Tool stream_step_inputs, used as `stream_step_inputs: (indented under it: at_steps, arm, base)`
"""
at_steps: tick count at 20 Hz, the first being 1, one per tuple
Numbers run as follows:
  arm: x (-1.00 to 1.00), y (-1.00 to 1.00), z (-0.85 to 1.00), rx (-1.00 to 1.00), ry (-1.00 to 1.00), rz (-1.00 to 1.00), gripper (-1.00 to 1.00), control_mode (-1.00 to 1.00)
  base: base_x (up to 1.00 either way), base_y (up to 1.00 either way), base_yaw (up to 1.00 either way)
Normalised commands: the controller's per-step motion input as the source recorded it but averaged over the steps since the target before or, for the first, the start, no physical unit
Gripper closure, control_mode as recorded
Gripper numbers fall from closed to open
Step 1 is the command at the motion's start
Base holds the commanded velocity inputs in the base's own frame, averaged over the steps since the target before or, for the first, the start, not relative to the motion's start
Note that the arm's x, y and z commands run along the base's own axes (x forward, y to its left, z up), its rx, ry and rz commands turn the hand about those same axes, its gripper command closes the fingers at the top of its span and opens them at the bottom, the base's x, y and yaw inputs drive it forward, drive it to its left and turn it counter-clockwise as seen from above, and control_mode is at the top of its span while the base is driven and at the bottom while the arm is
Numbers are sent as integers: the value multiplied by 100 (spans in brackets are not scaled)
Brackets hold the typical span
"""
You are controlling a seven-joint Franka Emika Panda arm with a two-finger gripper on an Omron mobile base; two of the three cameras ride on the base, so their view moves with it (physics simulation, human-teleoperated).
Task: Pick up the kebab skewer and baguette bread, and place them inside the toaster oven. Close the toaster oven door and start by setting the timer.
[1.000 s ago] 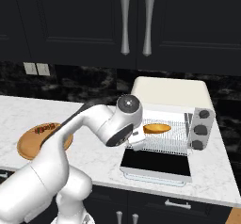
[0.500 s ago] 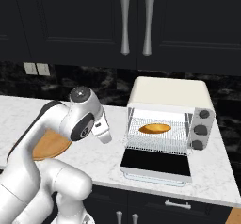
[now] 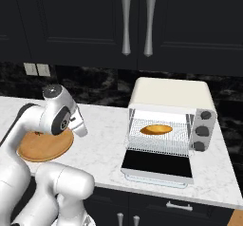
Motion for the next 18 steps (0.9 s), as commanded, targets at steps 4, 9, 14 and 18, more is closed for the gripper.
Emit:
stream_step_inputs:
  at_steps: [4,9,14,18]
  arm:
    - [31,96,0,0,10,10,-100,-100]
    - [46,88,-6,0,10,8,-100,-100]
    - [39,69,-9,0,12,5,-100,-100]
    - [3,63,-36,0,18,2,-100,-100]
  base:
    - [0,0,0]
    - [0,0,0]
    - [0,0,0]
    - [0,0,0]
